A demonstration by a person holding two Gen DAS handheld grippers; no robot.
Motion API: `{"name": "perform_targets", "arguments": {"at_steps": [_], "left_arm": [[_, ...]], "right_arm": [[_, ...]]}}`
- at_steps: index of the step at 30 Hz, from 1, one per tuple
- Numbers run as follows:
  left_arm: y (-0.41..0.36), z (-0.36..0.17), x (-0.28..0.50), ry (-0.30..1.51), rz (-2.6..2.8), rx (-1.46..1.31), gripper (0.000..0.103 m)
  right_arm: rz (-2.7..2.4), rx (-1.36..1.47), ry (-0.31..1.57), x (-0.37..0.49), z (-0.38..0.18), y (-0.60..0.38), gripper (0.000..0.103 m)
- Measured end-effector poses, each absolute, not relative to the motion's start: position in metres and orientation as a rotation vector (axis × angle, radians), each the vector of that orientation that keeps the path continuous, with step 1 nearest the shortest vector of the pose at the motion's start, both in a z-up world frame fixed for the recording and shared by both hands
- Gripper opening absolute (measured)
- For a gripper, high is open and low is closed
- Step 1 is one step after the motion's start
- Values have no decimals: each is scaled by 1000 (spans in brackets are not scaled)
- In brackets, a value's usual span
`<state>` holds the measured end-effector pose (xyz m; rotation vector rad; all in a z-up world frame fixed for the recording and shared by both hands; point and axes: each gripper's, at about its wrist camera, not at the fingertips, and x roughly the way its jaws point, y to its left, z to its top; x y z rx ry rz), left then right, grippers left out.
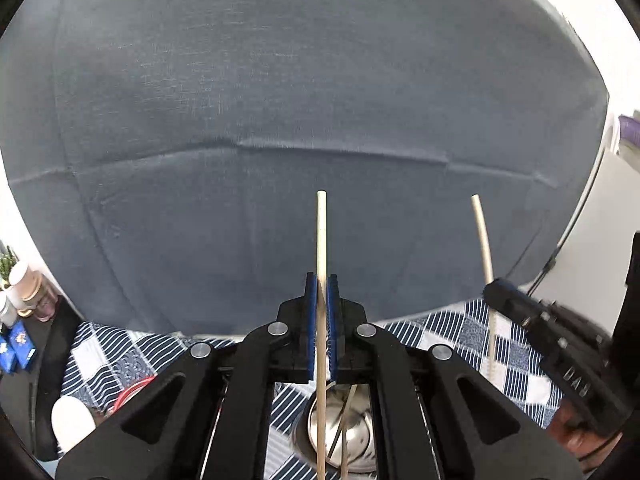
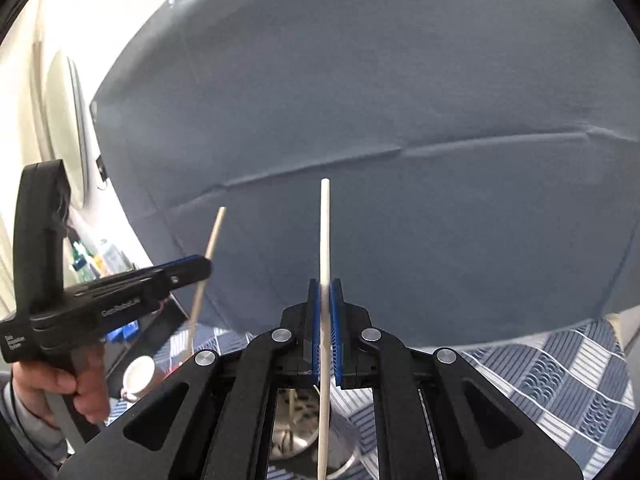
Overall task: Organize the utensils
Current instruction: 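Carry both sticks over the black cup and open both grippers to drop them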
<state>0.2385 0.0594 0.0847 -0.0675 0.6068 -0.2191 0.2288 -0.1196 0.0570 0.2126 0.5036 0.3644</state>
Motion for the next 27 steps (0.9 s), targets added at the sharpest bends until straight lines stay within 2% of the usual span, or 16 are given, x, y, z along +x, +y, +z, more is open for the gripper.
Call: {"name": "perform_targets", "arguments": {"at_steps": [13, 27], "left_arm": [[55, 51, 256, 493, -271, -140, 5], [49, -4, 235, 510, -287, -88, 5]], "right_arm": [[451, 299, 425, 261, 19, -100, 5], [418, 205, 490, 248, -34, -69, 5]]}}
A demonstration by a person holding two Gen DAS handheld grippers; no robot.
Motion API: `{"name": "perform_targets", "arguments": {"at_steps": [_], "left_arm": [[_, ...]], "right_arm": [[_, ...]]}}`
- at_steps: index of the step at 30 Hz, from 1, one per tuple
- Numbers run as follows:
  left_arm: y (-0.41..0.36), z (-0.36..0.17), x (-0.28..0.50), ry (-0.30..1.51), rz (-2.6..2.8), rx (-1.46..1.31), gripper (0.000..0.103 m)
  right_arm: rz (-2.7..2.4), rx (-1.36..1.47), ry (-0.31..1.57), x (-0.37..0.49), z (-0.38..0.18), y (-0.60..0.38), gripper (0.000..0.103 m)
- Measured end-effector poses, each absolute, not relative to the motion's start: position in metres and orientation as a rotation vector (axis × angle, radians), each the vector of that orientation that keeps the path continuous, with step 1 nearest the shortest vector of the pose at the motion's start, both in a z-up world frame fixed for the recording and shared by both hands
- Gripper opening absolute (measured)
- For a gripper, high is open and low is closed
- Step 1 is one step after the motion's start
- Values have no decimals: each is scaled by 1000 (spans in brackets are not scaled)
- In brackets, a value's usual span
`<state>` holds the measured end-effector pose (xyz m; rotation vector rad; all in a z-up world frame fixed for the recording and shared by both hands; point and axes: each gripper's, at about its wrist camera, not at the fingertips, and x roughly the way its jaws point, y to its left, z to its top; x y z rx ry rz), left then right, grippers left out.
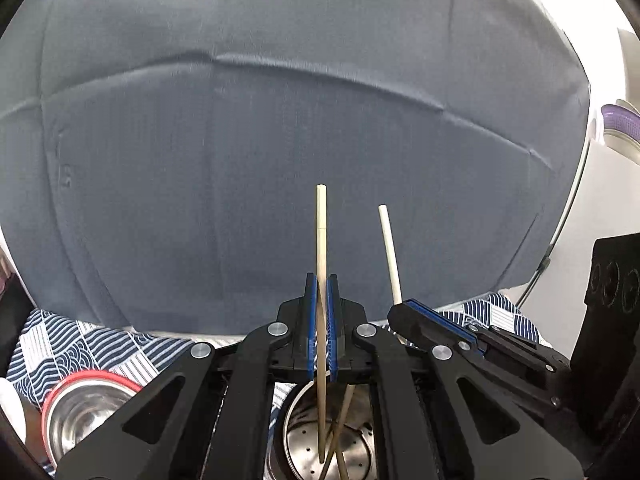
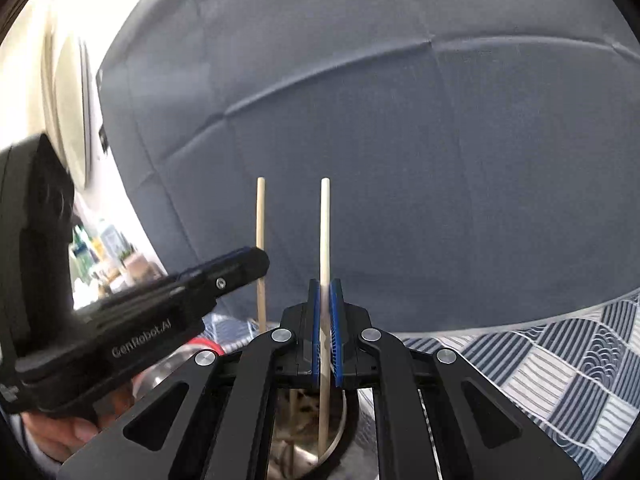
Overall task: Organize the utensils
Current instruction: 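Carry both sticks over the black cup and open both grippers to drop them, then move both grippers back toward the remaining wooden sticks on the cloth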
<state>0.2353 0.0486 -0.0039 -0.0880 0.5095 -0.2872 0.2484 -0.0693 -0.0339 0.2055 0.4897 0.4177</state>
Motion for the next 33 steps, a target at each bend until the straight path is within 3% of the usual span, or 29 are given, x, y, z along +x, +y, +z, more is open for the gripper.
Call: {"name": "perform_targets", "arguments": {"at_steps": [10, 11, 13, 14, 15, 17, 19, 22, 24, 26, 28, 30, 33], "left_arm": [[50, -11, 214, 531, -283, -45, 8], [52, -9, 213, 528, -280, -45, 10], [57, -3, 206, 517, -263, -45, 36], [59, 1, 202, 504, -258, -48, 38], [60, 5, 199, 501, -249, -49, 42], [65, 11, 194, 496, -239, -61, 50], [69, 15, 189, 487, -230, -68, 61], [75, 21, 179, 474, -212, -69, 70], [78, 22, 176, 488, -199, -66, 79], [82, 23, 170, 494, -188, -73, 81], [85, 23, 166, 501, -172, -80, 89], [87, 22, 159, 501, -159, -88, 95], [89, 18, 151, 510, -136, -86, 97]], "right_arm": [[345, 132, 491, 216, -35, -85, 9], [337, 132, 486, 214, -32, -86, 9], [310, 133, 469, 210, -26, -89, 9], [296, 134, 463, 209, -22, -91, 15], [283, 135, 457, 207, -20, -93, 28], [252, 140, 432, 201, -13, -98, 39], [235, 143, 424, 197, -7, -103, 39], [209, 144, 415, 189, -1, -112, 48], [189, 147, 419, 183, 3, -117, 59], [168, 150, 432, 179, 6, -120, 70], [159, 159, 448, 175, 7, -124, 73], [149, 159, 460, 171, 7, -128, 82], [148, 156, 493, 168, 4, -132, 85]]}}
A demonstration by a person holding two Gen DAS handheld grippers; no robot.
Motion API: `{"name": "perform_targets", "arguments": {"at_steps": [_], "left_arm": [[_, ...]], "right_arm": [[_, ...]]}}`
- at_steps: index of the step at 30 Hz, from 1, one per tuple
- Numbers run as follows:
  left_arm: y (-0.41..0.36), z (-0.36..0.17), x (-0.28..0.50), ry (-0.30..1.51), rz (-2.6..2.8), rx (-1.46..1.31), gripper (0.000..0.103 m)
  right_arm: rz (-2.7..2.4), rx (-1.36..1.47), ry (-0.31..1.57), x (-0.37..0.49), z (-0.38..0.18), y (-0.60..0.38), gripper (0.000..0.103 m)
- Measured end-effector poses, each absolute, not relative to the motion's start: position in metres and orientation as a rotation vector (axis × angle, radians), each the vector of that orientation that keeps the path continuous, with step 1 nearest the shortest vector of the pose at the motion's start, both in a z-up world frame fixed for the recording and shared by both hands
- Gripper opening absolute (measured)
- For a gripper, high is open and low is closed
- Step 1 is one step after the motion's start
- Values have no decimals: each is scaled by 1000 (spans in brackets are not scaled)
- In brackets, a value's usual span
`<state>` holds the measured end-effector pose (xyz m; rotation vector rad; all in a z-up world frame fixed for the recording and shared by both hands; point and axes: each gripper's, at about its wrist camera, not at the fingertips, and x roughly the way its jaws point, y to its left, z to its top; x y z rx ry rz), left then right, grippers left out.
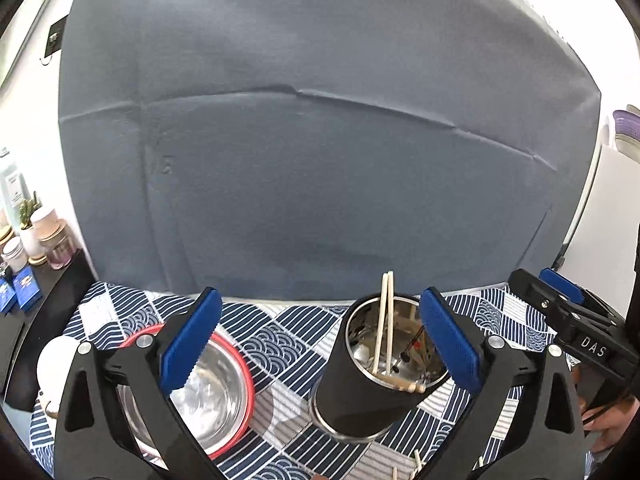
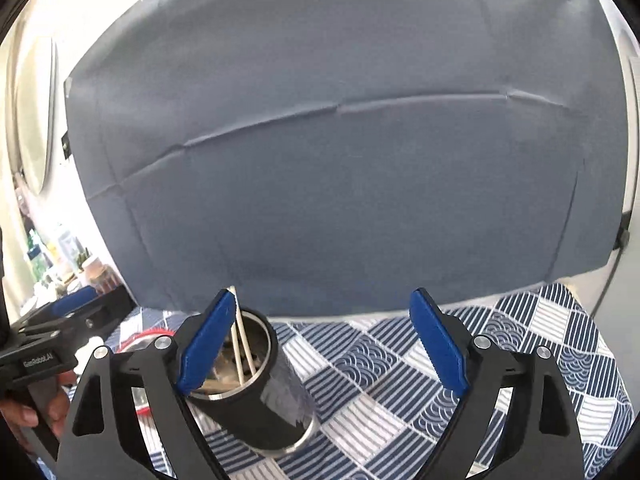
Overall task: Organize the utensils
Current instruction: 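Move both grippers back toward the remaining wooden sticks on the cloth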
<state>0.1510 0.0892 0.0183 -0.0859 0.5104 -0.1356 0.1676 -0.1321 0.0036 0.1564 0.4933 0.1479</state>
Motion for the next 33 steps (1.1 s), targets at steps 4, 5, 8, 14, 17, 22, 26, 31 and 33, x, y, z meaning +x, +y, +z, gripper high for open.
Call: {"name": "perform_targets", "arguments": {"at_steps": [4, 5, 8, 14, 17, 22, 26, 31, 33], "left_arm": [[90, 9, 141, 543, -130, -76, 97], [90, 7, 138, 553, -126, -70, 97], [92, -3, 129, 578, -117, -58, 97], [92, -26, 116, 651, -115, -68, 97], [88, -36, 113, 684, -123, -52, 97], [81, -54, 106, 741, -131, -38, 97], [71, -74, 102, 801, -139, -13, 97], [58, -99, 98, 881, -164, 16, 97], [53, -108, 96, 909, -167, 24, 97]], "right_arm": [[126, 131, 549, 165, -8, -133, 86], [122, 130, 563, 164, -11, -133, 87], [115, 135, 603, 159, -23, -136, 87], [104, 133, 668, 145, -49, -144, 87], [93, 125, 704, 140, -62, -146, 87], [78, 112, 762, 129, -84, -150, 87], [58, 97, 818, 120, -100, -154, 87], [36, 92, 885, 103, -123, -163, 87], [26, 90, 910, 97, -131, -166, 87]]}}
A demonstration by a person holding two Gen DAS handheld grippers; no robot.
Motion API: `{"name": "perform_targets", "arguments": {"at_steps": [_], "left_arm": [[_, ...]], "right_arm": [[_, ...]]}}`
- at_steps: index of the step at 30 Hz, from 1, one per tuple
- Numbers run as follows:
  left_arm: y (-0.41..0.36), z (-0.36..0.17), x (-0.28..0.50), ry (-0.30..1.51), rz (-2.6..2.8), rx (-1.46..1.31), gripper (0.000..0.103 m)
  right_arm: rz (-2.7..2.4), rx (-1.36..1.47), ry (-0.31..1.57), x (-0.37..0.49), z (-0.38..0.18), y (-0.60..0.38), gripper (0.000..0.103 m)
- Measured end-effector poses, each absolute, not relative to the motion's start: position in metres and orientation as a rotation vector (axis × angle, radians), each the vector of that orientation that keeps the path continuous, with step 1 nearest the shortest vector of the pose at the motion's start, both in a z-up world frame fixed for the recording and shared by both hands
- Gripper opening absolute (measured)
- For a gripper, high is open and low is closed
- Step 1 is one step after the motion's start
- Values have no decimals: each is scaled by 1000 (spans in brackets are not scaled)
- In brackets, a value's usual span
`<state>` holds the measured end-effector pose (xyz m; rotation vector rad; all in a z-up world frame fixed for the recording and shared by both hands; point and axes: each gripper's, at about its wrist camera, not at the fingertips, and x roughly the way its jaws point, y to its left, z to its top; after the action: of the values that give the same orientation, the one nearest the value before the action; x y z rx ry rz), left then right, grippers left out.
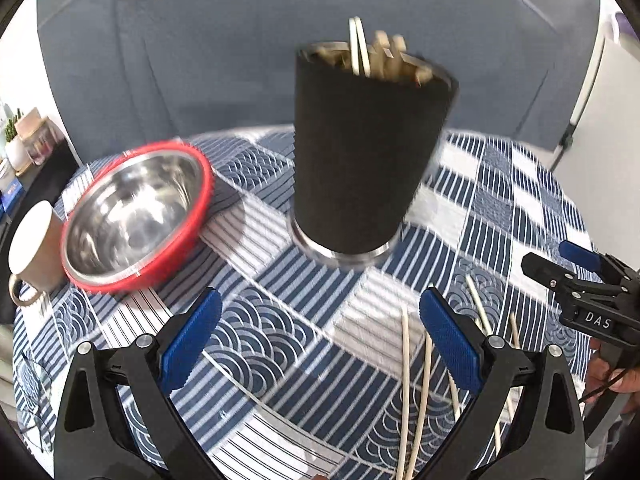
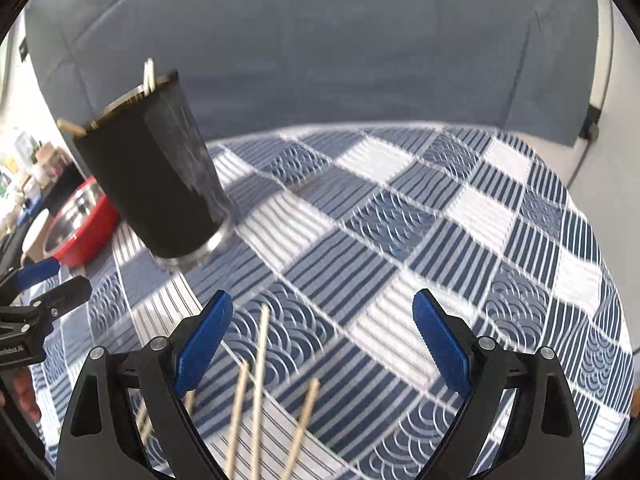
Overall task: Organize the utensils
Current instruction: 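Move both grippers back toward the remaining wooden sticks on the cloth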
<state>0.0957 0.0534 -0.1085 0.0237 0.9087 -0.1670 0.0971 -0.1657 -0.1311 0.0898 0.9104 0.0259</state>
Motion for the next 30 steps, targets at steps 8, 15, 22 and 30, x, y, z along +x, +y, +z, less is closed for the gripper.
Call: {"name": "perform_targets", "arguments": {"at_steps": [8, 15, 22, 30], "left_arm": [[40, -139, 86, 1008, -188, 66, 97], [35, -152, 85, 1063, -198, 84, 97], [29, -163, 87, 1105, -200, 133, 97], [25, -172, 90, 1151, -194, 146, 97]], "right_arm": [[11, 74, 983, 79, -154, -172, 87], [22, 43, 1016, 64, -166, -171, 87], [32, 27, 1047, 54, -176, -171, 87], [32, -6, 1055, 49, -184, -172, 87]]}}
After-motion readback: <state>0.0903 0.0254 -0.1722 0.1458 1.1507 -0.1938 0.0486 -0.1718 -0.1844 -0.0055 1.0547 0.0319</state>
